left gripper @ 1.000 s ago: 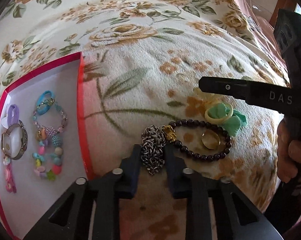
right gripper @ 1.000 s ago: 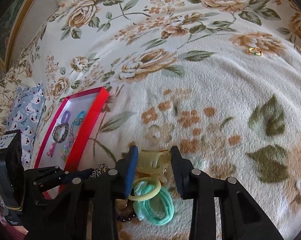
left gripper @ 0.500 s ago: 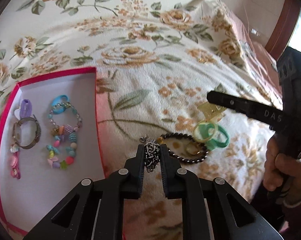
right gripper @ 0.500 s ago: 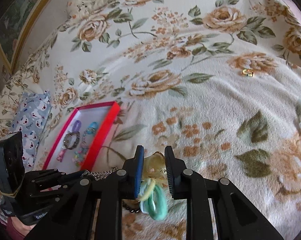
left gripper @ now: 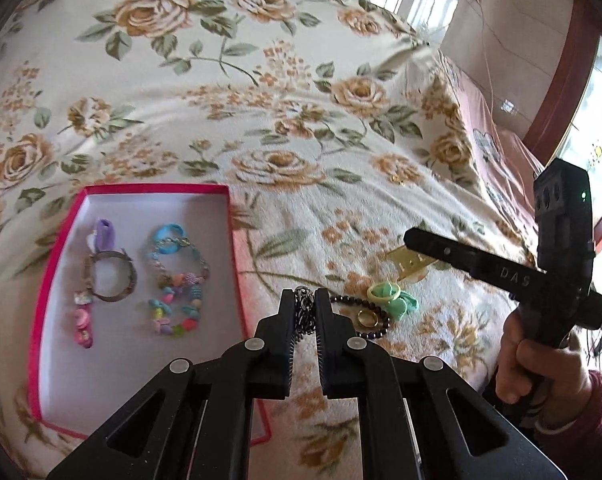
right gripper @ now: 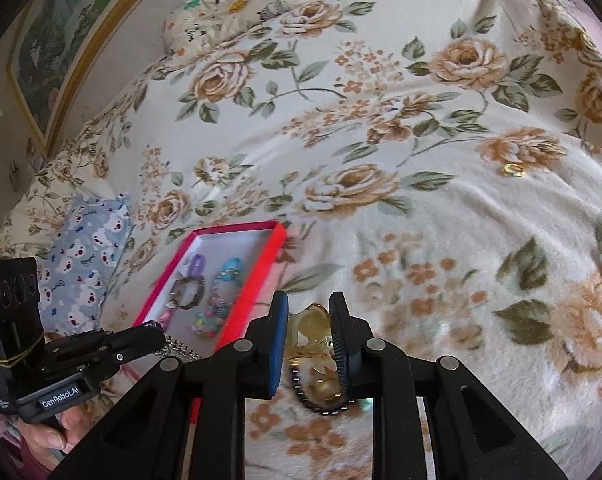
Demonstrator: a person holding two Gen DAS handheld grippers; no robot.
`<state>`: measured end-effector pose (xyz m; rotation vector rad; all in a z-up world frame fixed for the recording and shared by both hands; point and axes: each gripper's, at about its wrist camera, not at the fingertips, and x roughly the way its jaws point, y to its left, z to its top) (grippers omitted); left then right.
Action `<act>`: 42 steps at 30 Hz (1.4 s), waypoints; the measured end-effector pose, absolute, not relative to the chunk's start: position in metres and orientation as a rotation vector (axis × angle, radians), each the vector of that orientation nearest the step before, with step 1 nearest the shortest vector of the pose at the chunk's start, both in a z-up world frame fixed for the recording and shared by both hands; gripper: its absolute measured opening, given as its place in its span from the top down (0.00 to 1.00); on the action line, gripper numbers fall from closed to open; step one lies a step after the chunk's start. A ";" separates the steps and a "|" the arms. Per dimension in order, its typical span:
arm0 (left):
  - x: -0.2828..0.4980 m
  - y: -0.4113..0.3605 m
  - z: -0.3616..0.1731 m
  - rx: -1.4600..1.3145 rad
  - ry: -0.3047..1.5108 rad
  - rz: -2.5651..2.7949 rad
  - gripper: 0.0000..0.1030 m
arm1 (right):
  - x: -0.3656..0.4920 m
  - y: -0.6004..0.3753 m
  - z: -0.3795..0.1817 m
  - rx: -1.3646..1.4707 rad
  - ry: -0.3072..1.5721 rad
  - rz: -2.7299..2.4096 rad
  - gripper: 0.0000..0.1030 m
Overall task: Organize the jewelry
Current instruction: 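Grasp the silver chain with the left tool while the right tool grasps the yellow claw clip, then carry the chain and claw clip into the red box while both tools open to release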
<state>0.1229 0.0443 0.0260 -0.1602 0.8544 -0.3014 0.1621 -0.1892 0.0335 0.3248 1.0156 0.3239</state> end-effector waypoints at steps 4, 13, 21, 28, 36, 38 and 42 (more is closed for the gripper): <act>0.111 0.061 0.032 -0.180 0.840 -0.274 0.93 | 0.161 -0.169 0.035 0.325 1.023 0.376 0.80; 0.089 0.098 0.045 -0.216 0.807 -0.190 0.93 | 0.160 -0.120 0.027 0.327 1.056 0.482 0.80; 0.079 0.132 0.039 -0.255 0.808 -0.104 0.93 | 0.163 -0.071 0.014 0.309 1.091 0.574 0.80; 0.084 0.149 0.024 -0.284 0.837 -0.052 0.93 | 0.168 -0.042 -0.014 0.318 1.155 0.616 0.80; 0.101 0.167 0.000 -0.316 0.875 -0.015 0.93 | 0.176 -0.022 -0.043 0.322 1.212 0.635 0.80; 0.104 0.170 -0.007 -0.323 0.884 -0.007 0.93 | 0.176 -0.020 -0.047 0.315 1.218 0.638 0.80; 0.110 0.176 -0.019 -0.328 0.904 0.014 0.93 | 0.176 -0.019 -0.056 0.317 1.233 0.642 0.80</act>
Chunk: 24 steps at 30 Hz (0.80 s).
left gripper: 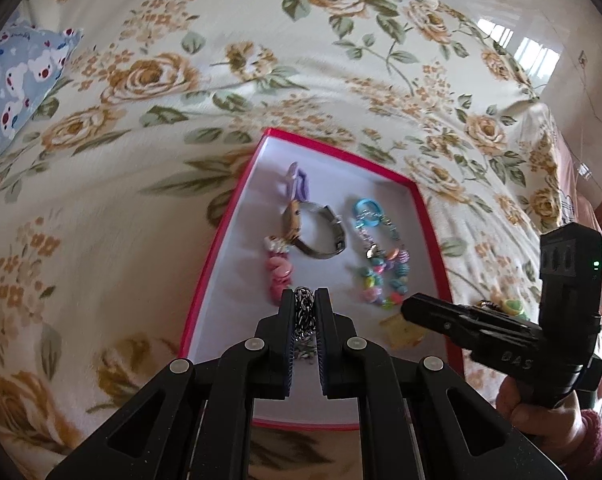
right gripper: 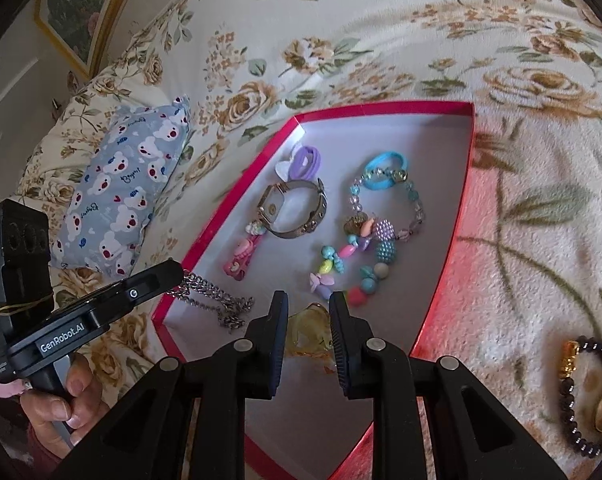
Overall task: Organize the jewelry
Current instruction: 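Carry the chain and claw clip into the red box while both tools open to release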
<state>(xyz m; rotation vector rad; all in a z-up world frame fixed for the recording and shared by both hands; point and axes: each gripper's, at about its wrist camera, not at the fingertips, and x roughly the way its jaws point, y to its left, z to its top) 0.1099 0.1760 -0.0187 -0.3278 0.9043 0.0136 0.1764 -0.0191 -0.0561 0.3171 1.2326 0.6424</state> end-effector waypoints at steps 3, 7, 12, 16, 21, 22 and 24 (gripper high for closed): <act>0.114 0.176 -0.026 -0.320 0.920 0.026 0.93 | 0.177 -0.021 -0.056 0.321 1.227 0.654 0.79; 0.117 0.175 -0.033 -0.314 0.932 0.034 0.92 | 0.178 -0.025 -0.057 0.335 1.229 0.672 0.79; 0.120 0.175 -0.042 -0.317 0.951 0.039 0.92 | 0.179 -0.029 -0.058 0.346 1.233 0.673 0.79; 0.123 0.174 -0.045 -0.304 0.957 0.045 0.92 | 0.180 -0.028 -0.059 0.341 1.230 0.672 0.78; 0.125 0.172 -0.050 -0.297 0.976 0.049 0.92 | 0.180 -0.028 -0.057 0.332 1.227 0.671 0.77; 0.125 0.171 -0.051 -0.292 0.979 0.053 0.92 | 0.180 -0.029 -0.057 0.329 1.225 0.668 0.77; 0.125 0.170 -0.051 -0.287 0.982 0.052 0.92 | 0.180 -0.031 -0.057 0.327 1.220 0.664 0.77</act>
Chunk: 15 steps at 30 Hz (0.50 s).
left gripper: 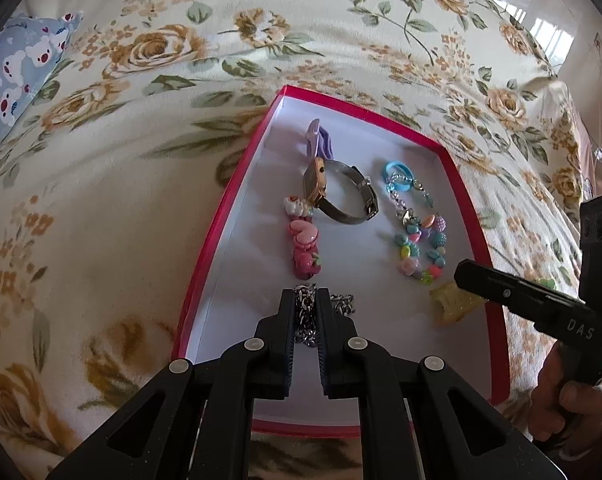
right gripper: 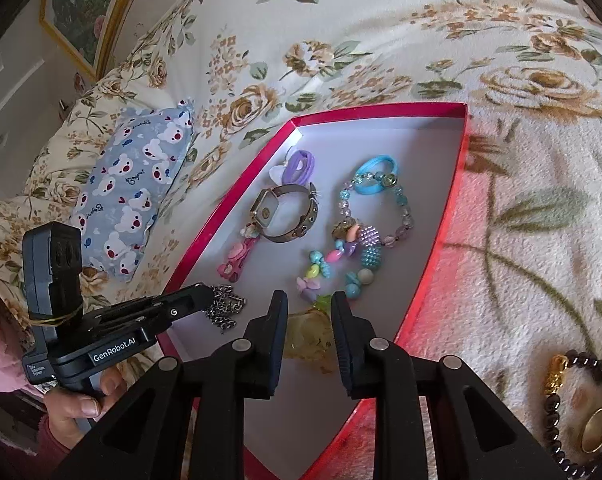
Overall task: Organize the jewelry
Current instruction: 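Carry the chain and claw clip into the red box while both tools open to release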
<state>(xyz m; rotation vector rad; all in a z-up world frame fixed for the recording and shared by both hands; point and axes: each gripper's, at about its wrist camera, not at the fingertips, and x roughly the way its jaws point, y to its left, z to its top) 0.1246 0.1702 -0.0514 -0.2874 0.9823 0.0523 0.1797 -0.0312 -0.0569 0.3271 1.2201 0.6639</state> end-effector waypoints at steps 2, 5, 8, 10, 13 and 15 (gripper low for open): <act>0.124 0.169 -0.051 -0.287 0.984 0.054 0.92 | 0.179 -0.033 -0.057 0.326 1.217 0.661 0.75; 0.124 0.170 -0.051 -0.287 0.983 0.054 0.92 | 0.178 -0.034 -0.057 0.330 1.214 0.660 0.74; 0.123 0.170 -0.049 -0.292 0.985 0.057 0.91 | 0.178 -0.034 -0.056 0.326 1.213 0.658 0.73; 0.122 0.170 -0.047 -0.291 0.981 0.060 0.85 | 0.178 -0.033 -0.055 0.332 1.211 0.661 0.71; 0.120 0.168 -0.043 -0.271 0.978 0.067 0.83 | 0.177 -0.032 -0.054 0.327 1.206 0.661 0.69; 0.118 0.167 -0.040 -0.264 0.974 0.066 0.82 | 0.177 -0.031 -0.054 0.331 1.206 0.660 0.67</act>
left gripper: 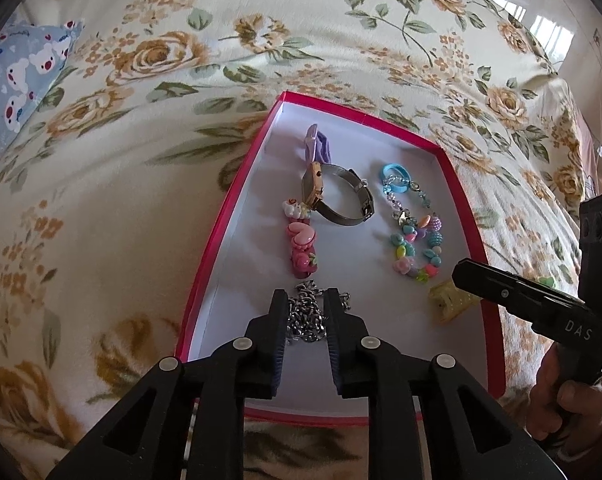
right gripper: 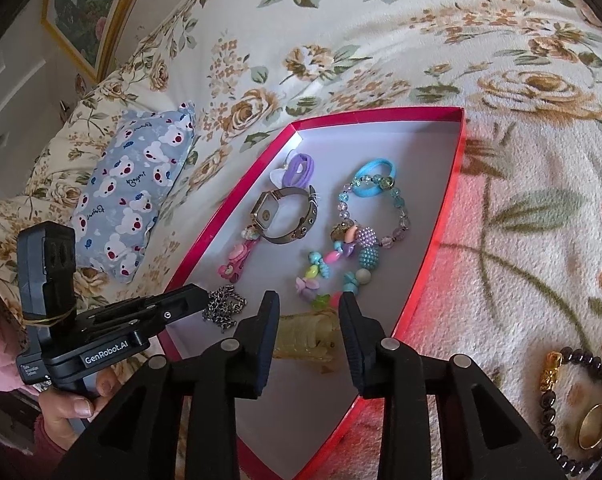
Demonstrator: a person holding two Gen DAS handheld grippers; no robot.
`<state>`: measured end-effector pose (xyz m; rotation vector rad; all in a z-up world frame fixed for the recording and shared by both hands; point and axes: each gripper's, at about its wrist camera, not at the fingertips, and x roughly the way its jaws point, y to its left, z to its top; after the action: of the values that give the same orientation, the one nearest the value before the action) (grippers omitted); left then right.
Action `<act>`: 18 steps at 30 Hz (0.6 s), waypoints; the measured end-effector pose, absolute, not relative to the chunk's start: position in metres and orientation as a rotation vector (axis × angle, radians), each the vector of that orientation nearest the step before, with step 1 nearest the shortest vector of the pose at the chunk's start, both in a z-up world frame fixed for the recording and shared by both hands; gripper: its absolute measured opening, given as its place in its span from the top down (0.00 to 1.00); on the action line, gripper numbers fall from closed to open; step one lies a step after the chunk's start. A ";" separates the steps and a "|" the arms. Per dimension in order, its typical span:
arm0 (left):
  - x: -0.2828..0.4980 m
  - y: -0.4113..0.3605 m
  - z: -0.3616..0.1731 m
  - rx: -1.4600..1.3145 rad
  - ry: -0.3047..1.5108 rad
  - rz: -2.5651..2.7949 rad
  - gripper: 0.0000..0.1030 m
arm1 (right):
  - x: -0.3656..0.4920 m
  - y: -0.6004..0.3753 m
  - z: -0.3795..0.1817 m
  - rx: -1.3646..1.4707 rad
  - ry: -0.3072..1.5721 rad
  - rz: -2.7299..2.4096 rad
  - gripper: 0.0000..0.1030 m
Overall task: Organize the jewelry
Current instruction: 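Carry the chain and claw clip into the red box while both tools open to release, then move both open tools back over the black bead bracelet and hair tie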
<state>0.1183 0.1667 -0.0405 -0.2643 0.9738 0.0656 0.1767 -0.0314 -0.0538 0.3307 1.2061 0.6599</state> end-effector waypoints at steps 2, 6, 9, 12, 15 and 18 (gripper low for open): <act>0.117 0.166 -0.038 -0.263 0.971 0.065 0.81 | 0.177 -0.032 -0.052 0.334 1.200 0.656 0.63; 0.113 0.164 -0.033 -0.254 0.966 0.071 0.74 | 0.177 -0.036 -0.042 0.342 1.174 0.651 0.54; 0.109 0.161 -0.028 -0.243 0.960 0.075 0.65 | 0.176 -0.043 -0.032 0.358 1.147 0.644 0.42; 0.104 0.157 -0.022 -0.231 0.943 0.076 0.54 | 0.174 -0.050 -0.020 0.368 1.112 0.640 0.38; 0.099 0.151 -0.017 -0.220 0.938 0.072 0.52 | 0.172 -0.057 -0.011 0.366 1.091 0.633 0.38; 0.092 0.145 -0.011 -0.212 0.928 0.065 0.45 | 0.167 -0.067 -0.006 0.379 1.081 0.620 0.38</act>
<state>0.0922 0.1452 -0.0109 -0.2121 0.9280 0.0649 0.1669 -0.0674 -0.0063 0.3789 1.0815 0.6204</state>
